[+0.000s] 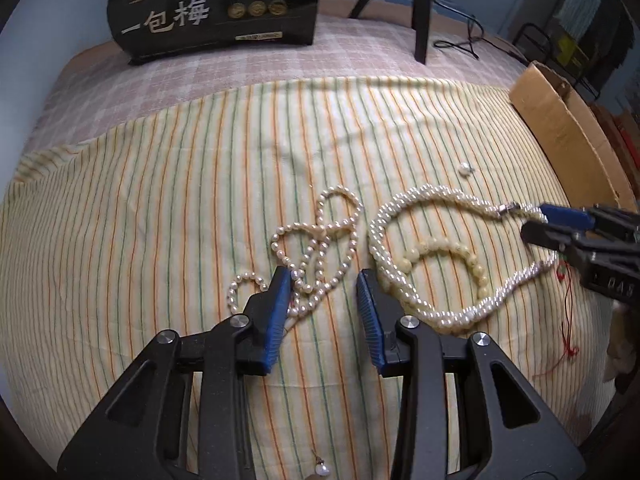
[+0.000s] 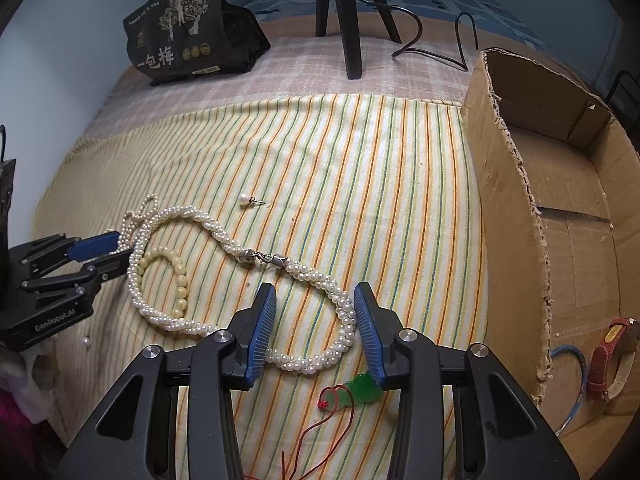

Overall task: Organize jewelry
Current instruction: 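Close the right tool on the twisted pearl necklace while the left grips the thin pearl strand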

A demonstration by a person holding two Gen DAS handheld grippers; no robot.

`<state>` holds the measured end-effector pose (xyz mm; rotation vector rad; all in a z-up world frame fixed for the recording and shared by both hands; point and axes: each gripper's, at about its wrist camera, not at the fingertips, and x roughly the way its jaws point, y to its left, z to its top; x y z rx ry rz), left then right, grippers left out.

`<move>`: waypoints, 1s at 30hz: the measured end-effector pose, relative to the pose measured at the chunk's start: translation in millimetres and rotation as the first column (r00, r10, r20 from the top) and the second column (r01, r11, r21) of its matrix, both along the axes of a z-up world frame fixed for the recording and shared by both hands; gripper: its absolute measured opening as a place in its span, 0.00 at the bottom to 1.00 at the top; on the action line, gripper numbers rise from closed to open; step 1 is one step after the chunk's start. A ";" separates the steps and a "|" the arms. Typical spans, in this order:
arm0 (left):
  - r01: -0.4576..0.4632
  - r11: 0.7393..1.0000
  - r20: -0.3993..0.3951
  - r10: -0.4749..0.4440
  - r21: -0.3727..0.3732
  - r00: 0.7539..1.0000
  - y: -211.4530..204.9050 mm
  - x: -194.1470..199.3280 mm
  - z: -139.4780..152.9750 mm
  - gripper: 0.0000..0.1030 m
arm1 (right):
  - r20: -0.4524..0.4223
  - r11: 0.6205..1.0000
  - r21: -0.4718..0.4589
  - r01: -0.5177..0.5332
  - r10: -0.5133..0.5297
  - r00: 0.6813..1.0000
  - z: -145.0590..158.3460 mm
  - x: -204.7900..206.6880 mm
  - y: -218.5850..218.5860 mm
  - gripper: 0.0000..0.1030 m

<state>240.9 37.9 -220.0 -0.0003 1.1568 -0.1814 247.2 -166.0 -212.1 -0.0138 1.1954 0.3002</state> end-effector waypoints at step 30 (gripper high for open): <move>-0.197 0.939 0.092 0.231 -0.283 0.969 46.6 -9.0 60.5 0.05 | 0.141 0.984 0.176 0.028 -0.053 0.989 56.5 -14.3 -2.7 0.06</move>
